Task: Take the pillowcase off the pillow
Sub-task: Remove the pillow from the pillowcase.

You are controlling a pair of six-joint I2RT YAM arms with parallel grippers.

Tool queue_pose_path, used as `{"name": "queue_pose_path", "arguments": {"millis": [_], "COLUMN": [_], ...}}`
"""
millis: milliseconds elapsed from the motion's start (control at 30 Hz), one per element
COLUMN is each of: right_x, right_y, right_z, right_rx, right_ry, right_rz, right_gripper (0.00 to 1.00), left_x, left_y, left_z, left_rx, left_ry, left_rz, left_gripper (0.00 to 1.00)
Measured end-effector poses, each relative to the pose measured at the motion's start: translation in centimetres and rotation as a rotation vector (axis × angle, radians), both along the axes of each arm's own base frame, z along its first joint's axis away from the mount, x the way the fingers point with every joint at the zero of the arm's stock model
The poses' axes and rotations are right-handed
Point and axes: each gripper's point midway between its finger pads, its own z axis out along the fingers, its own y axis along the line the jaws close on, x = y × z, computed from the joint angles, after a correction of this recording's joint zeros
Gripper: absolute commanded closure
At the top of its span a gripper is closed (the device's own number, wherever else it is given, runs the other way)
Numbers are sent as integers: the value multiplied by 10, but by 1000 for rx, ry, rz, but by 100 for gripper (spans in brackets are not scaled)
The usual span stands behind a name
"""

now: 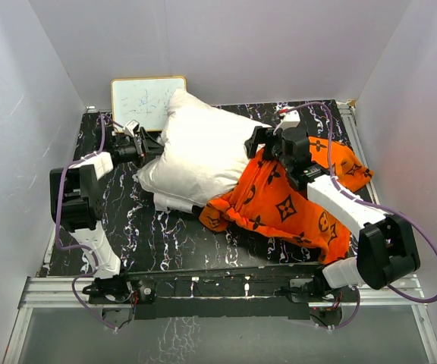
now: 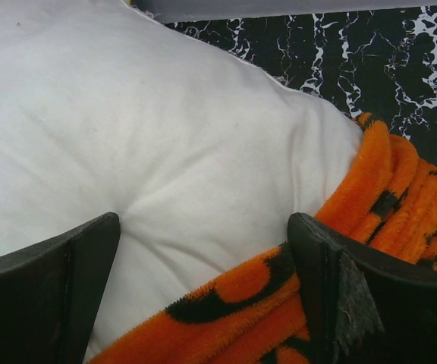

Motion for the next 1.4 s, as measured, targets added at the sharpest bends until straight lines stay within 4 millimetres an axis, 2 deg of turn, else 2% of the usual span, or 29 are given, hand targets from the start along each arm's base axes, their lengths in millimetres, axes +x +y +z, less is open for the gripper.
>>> {"name": "queue_pose_path", "arguments": {"millis": [133, 333, 400, 533, 733, 867, 900, 933, 1033, 1133, 1167, 1200, 1333, 1367, 1400], "right_x": [0, 0, 0, 0, 0, 0, 0, 0, 1, 0, 0, -1, -3, -3, -3], "right_y": [0, -2, -3, -3, -4, -4, -4, -4, -6, -6, -5, -4, 1, 1, 1], "right_z": [0, -2, -2, -2, -3, -4, -4, -4, -4, -5, -5, -6, -5, -5, -4], "right_rx": [-5, -12, -16, -19, -22, -24, -24, -24, -26, -26, -26, -25, -23, -22, -21], "right_ry": [-1, 0, -1, 1, 2, 3, 3, 3, 2, 6, 7, 7, 5, 4, 3], "right_rz": [-4, -18, -23, -26, -27, -28, -27, -28, -39, -41, -38, -35, -21, -19, -18], "right_gripper": [4, 4, 4, 4, 5, 5, 6, 6, 6, 6, 6, 6, 6, 6, 6], "left_x": [-2, 2, -4, -13, -21, -25, -22, -11, 18, 18, 15, 13, 5, 4, 2], "left_y": [-19, -27, -29, -30, -38, -58, -64, -74, -92, -93, -89, -87, -78, -77, -76], "left_z": [26, 90, 104, 115, 125, 116, 110, 106, 98, 85, 78, 71, 53, 51, 49], "left_rx": [-103, -267, -315, -363, -399, -346, -306, -236, -1, 163, 199, 223, 293, 302, 312], "left_ry": [5, -80, -91, -98, -120, -176, -196, -183, -287, -341, -336, -327, -293, -293, -295], "left_rz": [13, 35, 23, 2, -36, -90, -91, -68, -27, -42, -47, -50, -70, -77, -87], "left_gripper": [3, 3, 3, 3, 3, 3, 3, 3, 3, 3, 12, 25, 89, 100, 100]}}
